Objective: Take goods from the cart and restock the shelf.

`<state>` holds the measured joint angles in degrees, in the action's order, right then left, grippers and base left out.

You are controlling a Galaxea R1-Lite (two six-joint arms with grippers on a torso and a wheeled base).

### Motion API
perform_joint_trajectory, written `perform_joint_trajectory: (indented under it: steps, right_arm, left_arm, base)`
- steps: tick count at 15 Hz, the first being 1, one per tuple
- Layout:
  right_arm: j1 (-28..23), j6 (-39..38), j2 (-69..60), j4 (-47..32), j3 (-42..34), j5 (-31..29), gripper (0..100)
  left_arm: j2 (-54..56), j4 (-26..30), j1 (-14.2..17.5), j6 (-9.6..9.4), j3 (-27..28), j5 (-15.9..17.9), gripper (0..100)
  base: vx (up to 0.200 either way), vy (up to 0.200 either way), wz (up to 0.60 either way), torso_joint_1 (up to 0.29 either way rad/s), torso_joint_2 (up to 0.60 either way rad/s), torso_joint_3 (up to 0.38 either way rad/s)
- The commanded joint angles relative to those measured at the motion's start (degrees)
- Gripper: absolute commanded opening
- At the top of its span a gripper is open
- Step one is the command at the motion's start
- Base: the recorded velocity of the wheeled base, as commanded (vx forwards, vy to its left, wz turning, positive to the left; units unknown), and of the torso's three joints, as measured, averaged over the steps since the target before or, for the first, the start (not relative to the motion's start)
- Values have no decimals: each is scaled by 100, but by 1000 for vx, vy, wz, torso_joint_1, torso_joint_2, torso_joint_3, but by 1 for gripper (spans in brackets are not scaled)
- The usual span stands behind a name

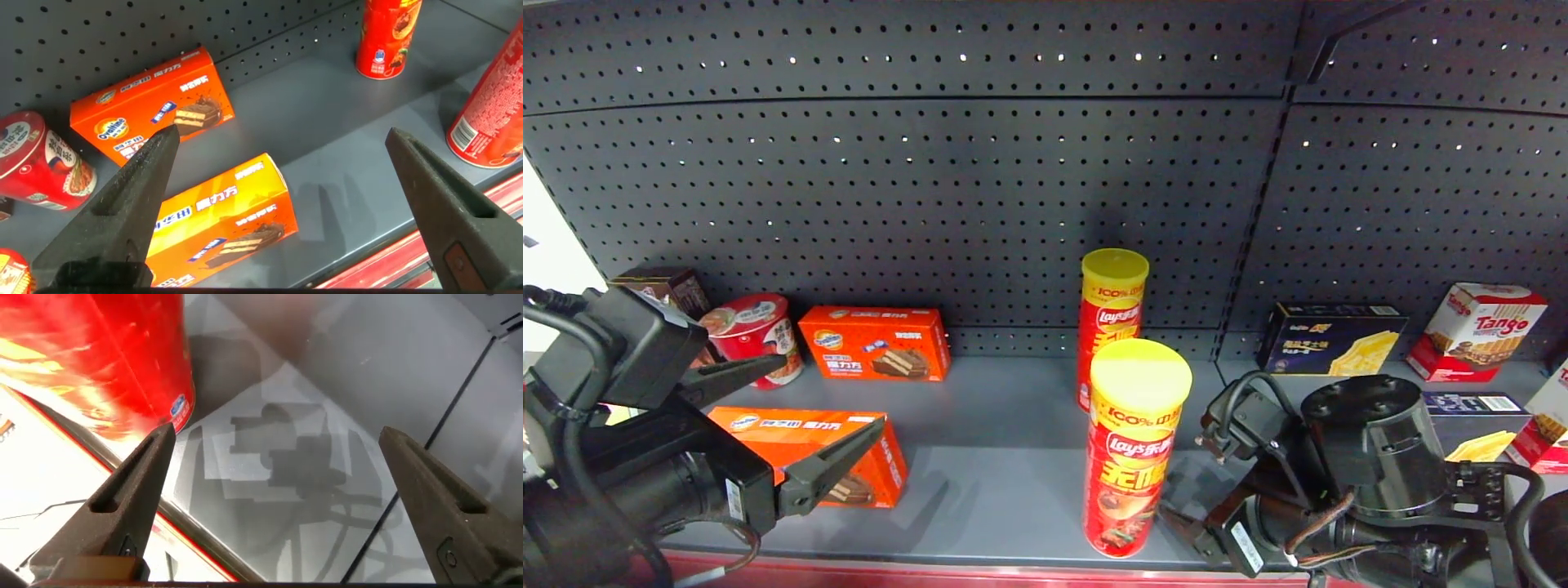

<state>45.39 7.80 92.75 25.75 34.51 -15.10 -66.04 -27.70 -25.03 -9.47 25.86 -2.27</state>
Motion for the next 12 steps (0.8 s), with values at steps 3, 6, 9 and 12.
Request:
perform_joint_trajectory:
  steps: [3, 6, 9, 12]
  right_arm:
    - [5, 2, 42, 1, 12, -1, 100]
    - [5, 2, 112, 9, 64, -1, 100]
    - [5, 2, 182, 18, 135, -1, 100]
    - [5, -7, 182, 9, 117, -1, 100]
  left_arm:
    - [3, -8, -2, -2, -2, -2, 100]
    - [3, -8, -2, -2, -10, -2, 100]
    - [3, -8, -2, -2, -10, -2, 100]
    - [3, -8, -2, -2, -98, -2, 100]
  base:
    - [0, 0, 0, 0, 0, 0]
    - [0, 0, 0, 0, 0, 0]
    - [0, 0, 0, 0, 0, 0]
    - [0, 0, 0, 0, 0, 0]
